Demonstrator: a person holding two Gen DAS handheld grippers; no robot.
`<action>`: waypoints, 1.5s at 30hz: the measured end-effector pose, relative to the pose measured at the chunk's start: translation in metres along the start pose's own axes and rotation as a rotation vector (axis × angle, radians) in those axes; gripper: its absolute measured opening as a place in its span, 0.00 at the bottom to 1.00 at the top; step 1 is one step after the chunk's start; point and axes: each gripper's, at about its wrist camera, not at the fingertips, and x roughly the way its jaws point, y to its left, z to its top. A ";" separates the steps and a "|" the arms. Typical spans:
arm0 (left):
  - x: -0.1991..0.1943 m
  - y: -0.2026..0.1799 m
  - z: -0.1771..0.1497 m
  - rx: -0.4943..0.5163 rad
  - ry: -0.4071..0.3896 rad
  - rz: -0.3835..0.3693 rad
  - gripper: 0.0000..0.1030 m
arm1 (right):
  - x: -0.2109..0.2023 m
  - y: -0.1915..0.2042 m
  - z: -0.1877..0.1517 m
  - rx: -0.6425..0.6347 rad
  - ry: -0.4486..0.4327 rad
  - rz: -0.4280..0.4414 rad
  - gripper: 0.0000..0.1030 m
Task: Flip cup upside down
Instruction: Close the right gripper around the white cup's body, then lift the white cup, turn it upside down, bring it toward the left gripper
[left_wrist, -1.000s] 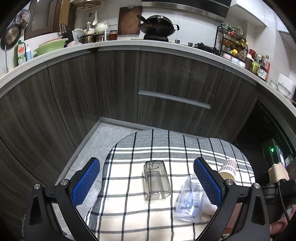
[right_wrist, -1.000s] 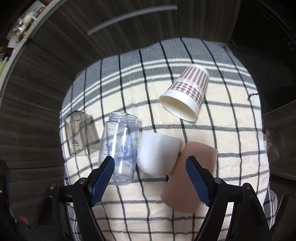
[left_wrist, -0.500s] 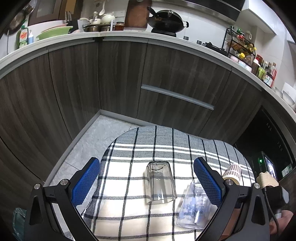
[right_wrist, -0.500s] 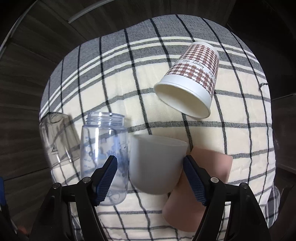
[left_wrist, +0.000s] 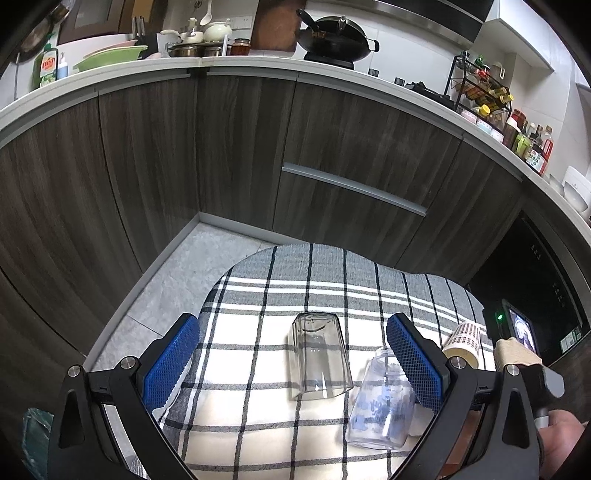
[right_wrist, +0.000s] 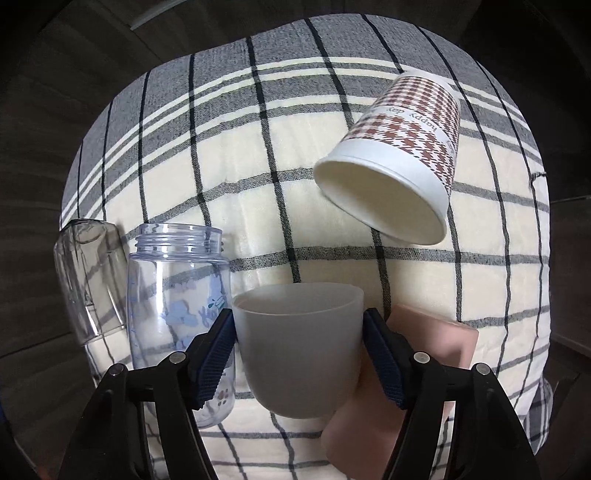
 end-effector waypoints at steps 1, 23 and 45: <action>-0.001 0.001 -0.001 0.000 0.000 0.000 1.00 | -0.001 0.000 -0.001 0.002 -0.001 0.005 0.67; -0.108 0.036 -0.070 0.025 -0.002 0.033 1.00 | -0.048 0.016 -0.148 -0.090 0.062 0.171 0.66; -0.083 0.072 -0.116 0.009 0.061 0.062 1.00 | 0.016 0.038 -0.175 -0.061 0.089 0.200 0.69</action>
